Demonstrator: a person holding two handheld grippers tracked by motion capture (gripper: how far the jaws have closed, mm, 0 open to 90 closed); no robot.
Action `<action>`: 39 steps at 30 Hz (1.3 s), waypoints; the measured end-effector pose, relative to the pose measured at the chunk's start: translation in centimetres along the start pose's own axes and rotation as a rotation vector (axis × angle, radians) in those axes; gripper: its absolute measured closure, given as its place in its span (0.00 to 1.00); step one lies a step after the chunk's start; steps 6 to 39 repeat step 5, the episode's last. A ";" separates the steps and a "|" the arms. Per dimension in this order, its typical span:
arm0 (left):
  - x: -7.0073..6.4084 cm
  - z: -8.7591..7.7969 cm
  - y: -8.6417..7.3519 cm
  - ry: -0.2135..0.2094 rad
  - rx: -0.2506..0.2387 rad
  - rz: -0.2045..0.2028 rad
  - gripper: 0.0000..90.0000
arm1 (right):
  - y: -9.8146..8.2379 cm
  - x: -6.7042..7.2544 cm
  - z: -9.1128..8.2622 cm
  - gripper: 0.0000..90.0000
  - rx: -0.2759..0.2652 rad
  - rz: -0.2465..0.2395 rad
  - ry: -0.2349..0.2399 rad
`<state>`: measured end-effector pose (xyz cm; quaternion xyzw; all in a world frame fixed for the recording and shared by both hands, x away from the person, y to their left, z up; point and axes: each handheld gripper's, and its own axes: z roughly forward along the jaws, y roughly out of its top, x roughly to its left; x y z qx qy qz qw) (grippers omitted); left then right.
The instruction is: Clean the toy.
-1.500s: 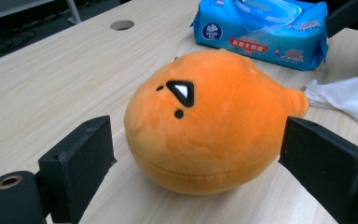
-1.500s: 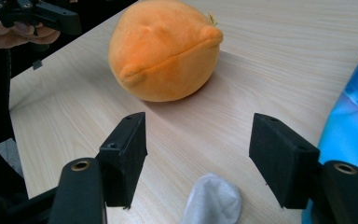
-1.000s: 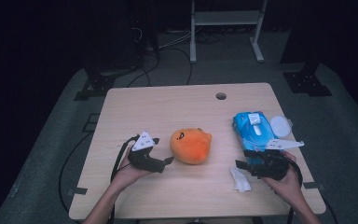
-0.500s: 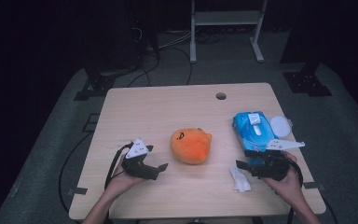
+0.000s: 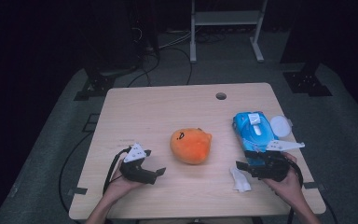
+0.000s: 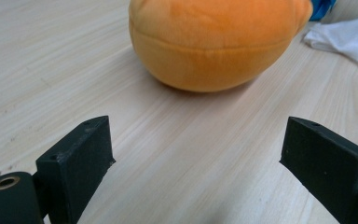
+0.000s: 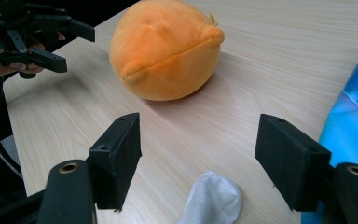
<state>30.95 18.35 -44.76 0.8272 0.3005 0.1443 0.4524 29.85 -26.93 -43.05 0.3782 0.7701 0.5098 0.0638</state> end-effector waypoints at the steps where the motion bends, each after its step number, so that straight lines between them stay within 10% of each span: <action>1: 0.0 0.0 -0.1 -0.002 0.007 0.000 0.09 | 0.0 0.0 0.0 0.33 0.000 0.000 0.001; 39: 0.0 0.1 -0.6 -0.003 0.014 -0.005 0.09 | -0.1 0.0 0.1 0.33 0.001 -0.006 -0.001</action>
